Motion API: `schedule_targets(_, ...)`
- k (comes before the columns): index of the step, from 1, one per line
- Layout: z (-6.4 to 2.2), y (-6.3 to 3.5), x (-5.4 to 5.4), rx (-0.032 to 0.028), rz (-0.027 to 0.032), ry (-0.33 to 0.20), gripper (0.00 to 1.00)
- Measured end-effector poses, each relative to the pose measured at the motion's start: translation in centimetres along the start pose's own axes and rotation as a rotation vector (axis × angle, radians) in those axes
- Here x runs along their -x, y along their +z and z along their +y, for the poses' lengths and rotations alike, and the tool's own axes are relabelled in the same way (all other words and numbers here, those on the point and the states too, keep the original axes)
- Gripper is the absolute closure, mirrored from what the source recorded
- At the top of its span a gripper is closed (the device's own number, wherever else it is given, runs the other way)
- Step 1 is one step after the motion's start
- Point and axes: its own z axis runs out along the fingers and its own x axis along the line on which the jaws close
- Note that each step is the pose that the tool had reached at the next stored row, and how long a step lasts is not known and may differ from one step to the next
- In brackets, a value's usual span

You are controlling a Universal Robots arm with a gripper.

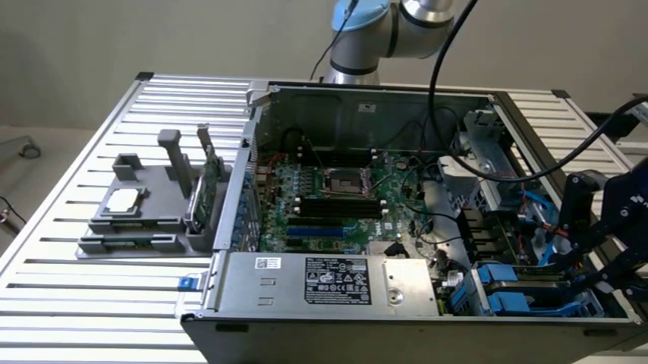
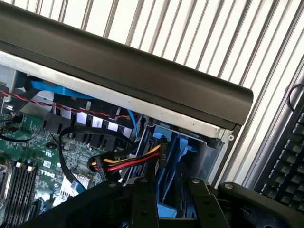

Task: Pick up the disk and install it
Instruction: 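Insert the first disk wire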

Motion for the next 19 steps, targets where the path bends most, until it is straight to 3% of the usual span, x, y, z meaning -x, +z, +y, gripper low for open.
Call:
schedule_targets(4,0.18,0.11,0.07,0.0014,0.0049,0.005,0.69)
schedule_targets(13,0.2,0.54,0.15,-0.0011,0.0088,0.03,0.69)
schedule_targets(17,0.2,0.6,0.16,-0.0019,0.0102,0.041,0.83)
schedule_targets(19,0.2,0.6,0.16,-0.0019,0.0104,0.044,0.83)
